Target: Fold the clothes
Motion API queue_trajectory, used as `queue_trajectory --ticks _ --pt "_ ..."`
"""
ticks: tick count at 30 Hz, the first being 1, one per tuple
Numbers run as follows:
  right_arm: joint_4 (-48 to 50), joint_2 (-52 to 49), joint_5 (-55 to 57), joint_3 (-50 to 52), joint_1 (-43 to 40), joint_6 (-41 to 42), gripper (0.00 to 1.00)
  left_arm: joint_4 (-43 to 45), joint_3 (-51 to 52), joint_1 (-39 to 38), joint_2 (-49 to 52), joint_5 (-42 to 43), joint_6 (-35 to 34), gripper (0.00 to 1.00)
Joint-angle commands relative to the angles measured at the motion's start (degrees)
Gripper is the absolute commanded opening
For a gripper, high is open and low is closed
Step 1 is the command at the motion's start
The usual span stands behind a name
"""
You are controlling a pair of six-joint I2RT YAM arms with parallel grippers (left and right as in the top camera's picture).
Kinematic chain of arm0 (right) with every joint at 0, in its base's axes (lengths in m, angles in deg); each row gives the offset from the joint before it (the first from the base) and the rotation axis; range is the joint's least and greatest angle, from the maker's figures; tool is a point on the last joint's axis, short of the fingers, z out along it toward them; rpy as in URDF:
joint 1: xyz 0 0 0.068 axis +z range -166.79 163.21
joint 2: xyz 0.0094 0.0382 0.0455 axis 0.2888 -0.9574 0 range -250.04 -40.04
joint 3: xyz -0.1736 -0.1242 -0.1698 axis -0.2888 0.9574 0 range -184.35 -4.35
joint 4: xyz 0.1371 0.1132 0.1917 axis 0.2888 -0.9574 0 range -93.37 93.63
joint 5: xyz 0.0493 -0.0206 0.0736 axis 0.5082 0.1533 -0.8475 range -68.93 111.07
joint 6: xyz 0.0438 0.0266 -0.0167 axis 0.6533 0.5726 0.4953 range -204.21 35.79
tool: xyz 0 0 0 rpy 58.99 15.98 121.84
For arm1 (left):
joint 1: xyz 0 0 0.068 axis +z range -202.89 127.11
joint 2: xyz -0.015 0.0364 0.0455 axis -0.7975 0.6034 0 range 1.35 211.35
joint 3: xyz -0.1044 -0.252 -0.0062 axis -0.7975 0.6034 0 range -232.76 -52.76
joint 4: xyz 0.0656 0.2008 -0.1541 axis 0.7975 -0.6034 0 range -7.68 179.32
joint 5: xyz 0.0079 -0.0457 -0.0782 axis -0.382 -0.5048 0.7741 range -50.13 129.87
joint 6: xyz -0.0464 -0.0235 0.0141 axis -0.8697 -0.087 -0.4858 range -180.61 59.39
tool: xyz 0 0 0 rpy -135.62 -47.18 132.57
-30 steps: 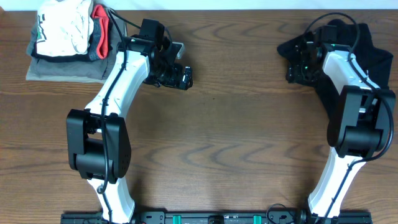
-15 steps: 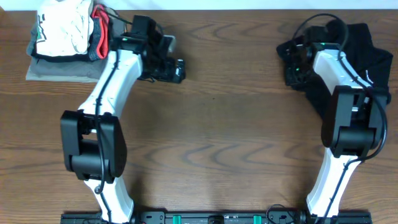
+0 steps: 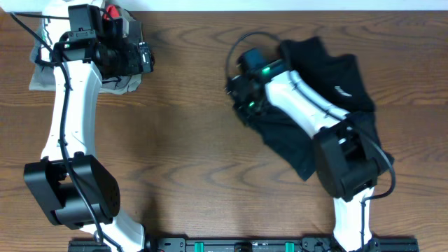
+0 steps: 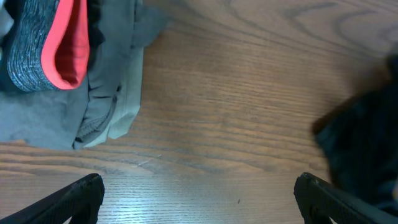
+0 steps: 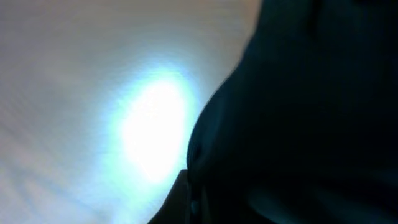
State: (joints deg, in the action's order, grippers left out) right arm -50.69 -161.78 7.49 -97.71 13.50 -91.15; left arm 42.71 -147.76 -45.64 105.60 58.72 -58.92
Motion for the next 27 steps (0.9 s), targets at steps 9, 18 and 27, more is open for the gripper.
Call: queue_trajectory --ticks 9,18,27 --pt "-0.28 11.58 2.67 -3.65 -6.64 1.38 0.58 -0.48 -1.22 0.07 -0.15 -0.48 -0.26 0.98" --pt "-4.44 14.34 7.80 -3.45 -22.05 8.44 0.62 -0.63 -1.18 -0.48 -0.15 -0.28 -0.28 0.98" --pt "-6.58 11.89 13.29 -1.60 -33.59 11.02 0.64 -0.26 -0.72 -1.99 0.28 -0.33 -0.24 0.98"
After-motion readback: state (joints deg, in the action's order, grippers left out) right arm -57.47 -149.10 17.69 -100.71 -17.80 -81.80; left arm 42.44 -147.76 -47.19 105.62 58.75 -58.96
